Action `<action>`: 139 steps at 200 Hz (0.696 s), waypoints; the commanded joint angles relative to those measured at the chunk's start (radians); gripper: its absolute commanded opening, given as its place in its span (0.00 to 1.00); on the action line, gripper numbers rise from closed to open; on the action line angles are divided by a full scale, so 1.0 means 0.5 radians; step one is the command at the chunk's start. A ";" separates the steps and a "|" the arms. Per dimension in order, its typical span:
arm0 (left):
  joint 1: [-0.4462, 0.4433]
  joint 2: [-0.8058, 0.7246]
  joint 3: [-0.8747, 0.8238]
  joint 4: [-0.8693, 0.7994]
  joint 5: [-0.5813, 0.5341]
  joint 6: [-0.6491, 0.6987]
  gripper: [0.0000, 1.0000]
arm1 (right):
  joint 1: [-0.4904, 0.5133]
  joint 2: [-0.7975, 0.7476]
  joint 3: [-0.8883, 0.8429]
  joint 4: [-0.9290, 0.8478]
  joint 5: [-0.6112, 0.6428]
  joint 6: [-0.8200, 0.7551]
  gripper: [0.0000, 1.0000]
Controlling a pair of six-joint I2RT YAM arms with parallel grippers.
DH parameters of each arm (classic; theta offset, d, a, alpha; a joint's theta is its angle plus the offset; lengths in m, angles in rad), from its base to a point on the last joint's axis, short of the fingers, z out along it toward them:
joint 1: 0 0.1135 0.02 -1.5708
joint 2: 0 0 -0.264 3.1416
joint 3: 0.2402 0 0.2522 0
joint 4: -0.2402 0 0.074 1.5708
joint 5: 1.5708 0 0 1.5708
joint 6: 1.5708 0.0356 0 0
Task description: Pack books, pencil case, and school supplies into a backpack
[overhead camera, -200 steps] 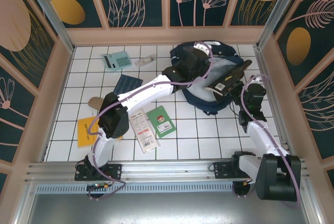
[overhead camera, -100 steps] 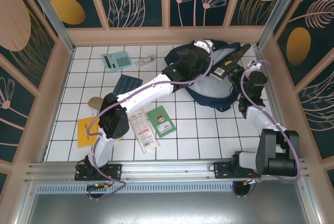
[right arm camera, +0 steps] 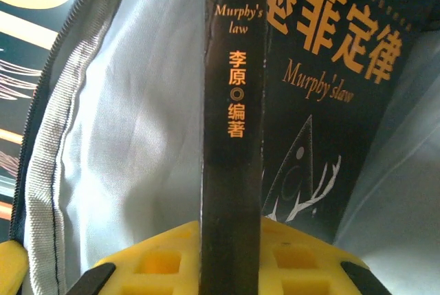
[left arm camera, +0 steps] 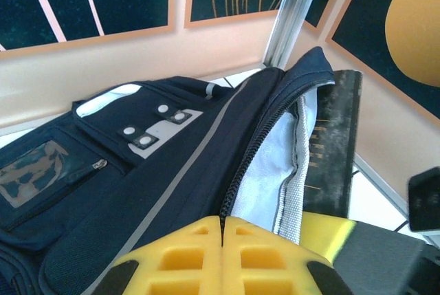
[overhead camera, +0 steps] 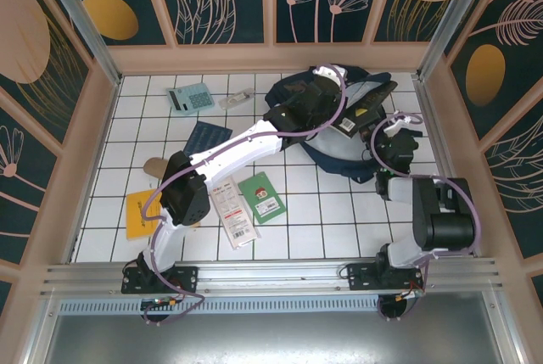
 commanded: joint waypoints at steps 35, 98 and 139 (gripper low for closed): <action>-0.041 -0.086 0.167 0.165 0.111 -0.070 0.00 | 0.137 0.333 0.298 0.695 0.195 0.117 0.00; -0.048 -0.152 0.161 0.148 0.108 -0.043 0.00 | 0.229 0.743 0.502 0.476 0.317 0.210 0.00; -0.047 -0.163 0.093 0.208 0.144 -0.021 0.00 | 0.285 0.903 0.573 0.298 0.229 0.203 0.00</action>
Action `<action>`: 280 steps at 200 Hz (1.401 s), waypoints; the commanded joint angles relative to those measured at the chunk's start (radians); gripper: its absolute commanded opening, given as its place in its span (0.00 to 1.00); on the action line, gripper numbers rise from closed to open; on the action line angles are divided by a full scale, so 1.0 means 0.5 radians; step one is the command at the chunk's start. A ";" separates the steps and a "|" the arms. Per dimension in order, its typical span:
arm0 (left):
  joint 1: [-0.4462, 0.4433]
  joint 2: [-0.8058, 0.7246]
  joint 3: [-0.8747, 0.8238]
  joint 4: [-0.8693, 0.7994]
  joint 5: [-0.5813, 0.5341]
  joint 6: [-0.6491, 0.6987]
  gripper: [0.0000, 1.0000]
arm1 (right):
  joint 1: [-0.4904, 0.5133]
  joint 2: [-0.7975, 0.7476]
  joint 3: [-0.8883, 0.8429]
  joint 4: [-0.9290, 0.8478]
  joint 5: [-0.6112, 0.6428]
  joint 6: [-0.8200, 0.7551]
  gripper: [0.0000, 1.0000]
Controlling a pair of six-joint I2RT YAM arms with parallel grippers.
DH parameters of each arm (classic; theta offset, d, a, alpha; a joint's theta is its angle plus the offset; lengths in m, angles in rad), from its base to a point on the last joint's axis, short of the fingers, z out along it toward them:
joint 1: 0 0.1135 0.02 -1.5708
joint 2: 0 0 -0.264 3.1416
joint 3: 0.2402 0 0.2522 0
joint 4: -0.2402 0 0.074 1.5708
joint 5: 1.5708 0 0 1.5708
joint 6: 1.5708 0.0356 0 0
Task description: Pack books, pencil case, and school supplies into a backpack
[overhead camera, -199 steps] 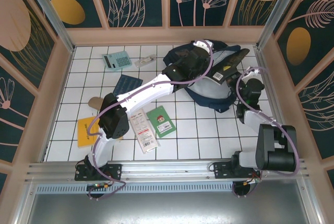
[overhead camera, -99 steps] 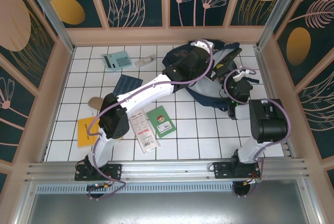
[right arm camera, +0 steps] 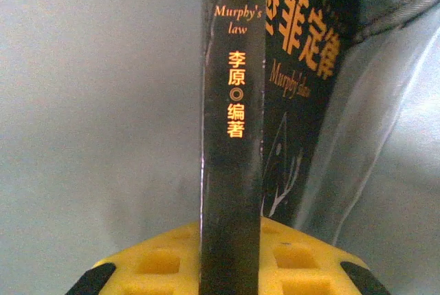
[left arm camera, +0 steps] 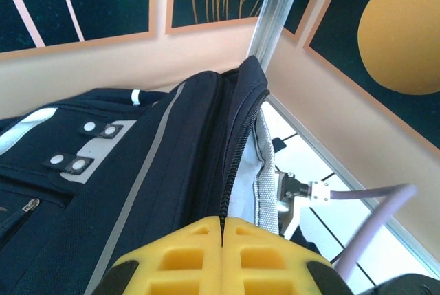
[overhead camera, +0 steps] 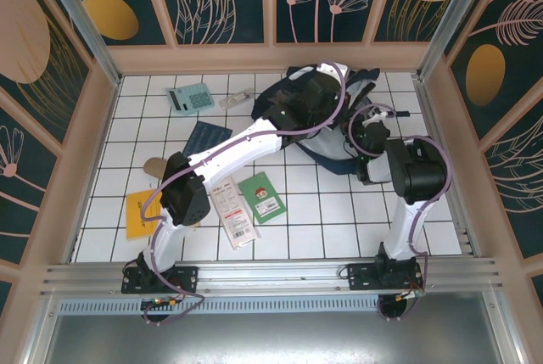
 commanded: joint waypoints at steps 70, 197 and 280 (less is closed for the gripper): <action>-0.039 -0.218 -0.044 0.250 0.000 0.077 0.00 | 0.114 0.166 0.209 -0.384 -0.072 0.114 0.00; -0.031 -0.334 -0.252 0.299 -0.148 0.138 0.00 | -0.069 -0.328 -0.133 -0.206 -0.029 -0.016 0.00; -0.031 -0.309 -0.252 0.299 -0.084 0.124 0.00 | -0.061 -0.243 -0.039 0.422 -0.158 0.308 0.00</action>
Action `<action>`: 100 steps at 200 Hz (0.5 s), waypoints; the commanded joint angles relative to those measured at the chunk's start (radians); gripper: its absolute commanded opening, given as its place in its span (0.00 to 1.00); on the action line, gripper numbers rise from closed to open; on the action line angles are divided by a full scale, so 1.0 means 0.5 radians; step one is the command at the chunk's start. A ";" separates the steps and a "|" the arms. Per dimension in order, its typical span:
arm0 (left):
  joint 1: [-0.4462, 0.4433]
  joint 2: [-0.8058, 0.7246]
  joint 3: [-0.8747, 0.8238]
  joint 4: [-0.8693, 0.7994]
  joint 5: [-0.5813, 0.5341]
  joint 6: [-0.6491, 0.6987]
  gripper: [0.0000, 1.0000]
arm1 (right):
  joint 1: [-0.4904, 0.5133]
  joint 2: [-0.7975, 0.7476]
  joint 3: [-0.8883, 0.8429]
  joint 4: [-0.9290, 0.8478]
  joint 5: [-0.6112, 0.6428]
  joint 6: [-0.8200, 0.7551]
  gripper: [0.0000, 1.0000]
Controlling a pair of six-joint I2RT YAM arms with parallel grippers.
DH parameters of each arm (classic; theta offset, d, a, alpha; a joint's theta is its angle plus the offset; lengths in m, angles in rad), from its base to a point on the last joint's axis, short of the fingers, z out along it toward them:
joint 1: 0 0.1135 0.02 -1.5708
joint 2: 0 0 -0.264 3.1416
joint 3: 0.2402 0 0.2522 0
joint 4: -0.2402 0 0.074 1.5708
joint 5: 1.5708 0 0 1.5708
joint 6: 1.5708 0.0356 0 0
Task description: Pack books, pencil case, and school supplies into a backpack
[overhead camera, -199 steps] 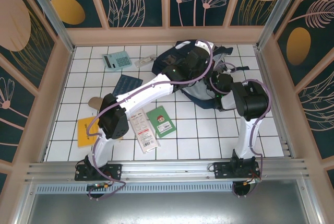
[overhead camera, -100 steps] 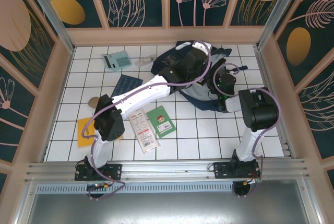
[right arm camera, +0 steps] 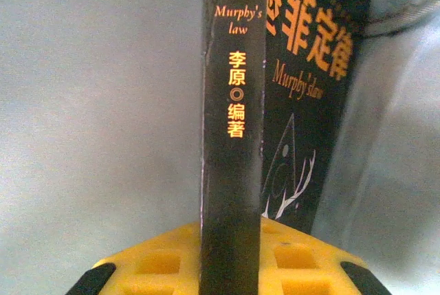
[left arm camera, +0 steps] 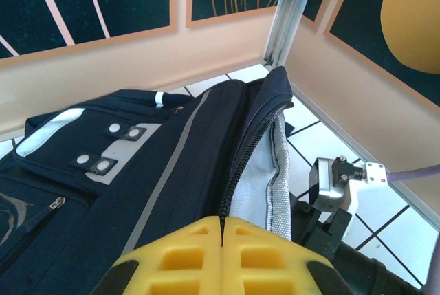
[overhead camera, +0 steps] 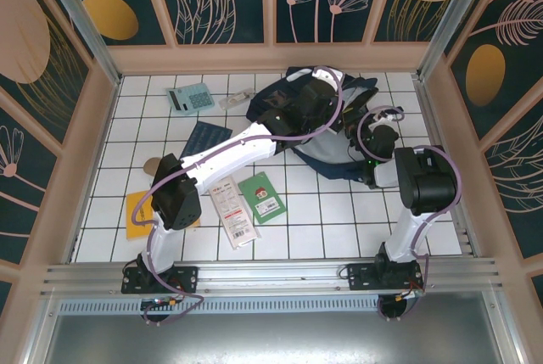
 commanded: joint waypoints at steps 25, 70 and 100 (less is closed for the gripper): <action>-0.022 -0.140 0.019 0.235 0.057 0.013 0.00 | 0.084 0.170 0.187 0.589 0.023 0.179 0.00; -0.021 -0.140 0.022 0.257 0.129 0.023 0.00 | 0.205 0.441 0.326 0.502 0.062 0.157 0.00; -0.020 -0.139 0.029 0.270 0.186 0.038 0.00 | 0.292 0.562 0.395 0.461 0.087 0.138 0.00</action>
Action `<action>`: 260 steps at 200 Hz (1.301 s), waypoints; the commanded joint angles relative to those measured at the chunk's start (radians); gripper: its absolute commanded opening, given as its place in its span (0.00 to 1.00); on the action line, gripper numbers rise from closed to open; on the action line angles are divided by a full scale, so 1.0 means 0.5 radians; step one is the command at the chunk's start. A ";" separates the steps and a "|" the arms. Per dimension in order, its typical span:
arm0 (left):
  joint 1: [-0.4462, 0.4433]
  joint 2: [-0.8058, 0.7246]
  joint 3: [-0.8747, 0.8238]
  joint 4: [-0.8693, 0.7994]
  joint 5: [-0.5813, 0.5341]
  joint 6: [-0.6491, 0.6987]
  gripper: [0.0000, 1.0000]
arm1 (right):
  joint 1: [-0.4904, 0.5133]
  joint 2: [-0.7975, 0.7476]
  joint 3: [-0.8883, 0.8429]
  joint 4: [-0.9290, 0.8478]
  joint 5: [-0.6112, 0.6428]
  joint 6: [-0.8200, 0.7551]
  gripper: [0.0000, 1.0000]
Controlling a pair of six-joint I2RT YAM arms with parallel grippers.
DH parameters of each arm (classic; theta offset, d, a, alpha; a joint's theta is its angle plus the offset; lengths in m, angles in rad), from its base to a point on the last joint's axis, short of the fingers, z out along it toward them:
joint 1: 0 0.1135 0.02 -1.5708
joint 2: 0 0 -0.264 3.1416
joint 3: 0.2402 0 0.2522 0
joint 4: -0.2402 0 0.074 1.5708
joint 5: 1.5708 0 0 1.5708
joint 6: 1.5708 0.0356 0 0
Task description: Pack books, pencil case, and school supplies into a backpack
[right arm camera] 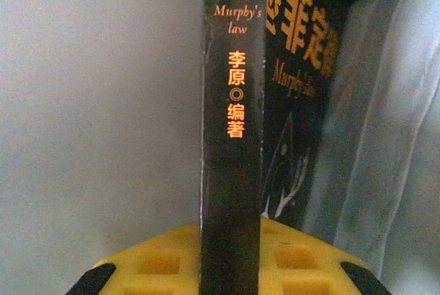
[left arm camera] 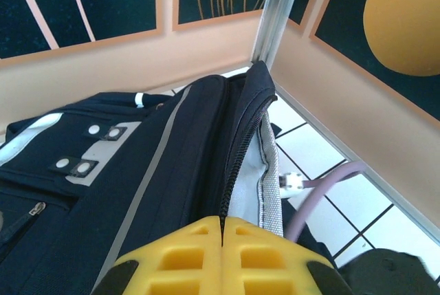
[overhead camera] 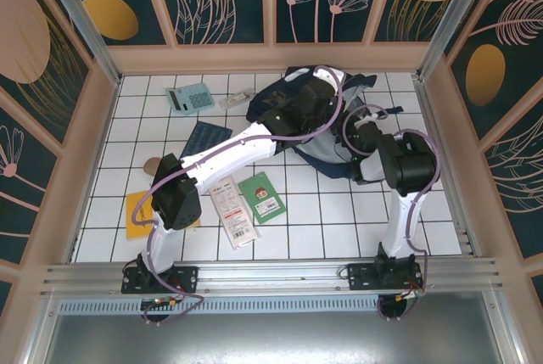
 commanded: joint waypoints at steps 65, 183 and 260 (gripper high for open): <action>-0.021 -0.177 -0.022 0.249 0.193 0.064 0.00 | 0.187 0.141 0.541 -0.599 0.034 -0.357 0.03; 0.090 -0.144 -0.159 0.278 -0.163 -0.187 0.00 | -0.002 -0.346 0.246 -1.187 -0.101 -0.517 0.60; 0.123 -0.085 -0.118 0.333 0.003 -0.325 0.00 | -0.055 -0.492 0.225 -1.552 -0.144 -0.735 0.47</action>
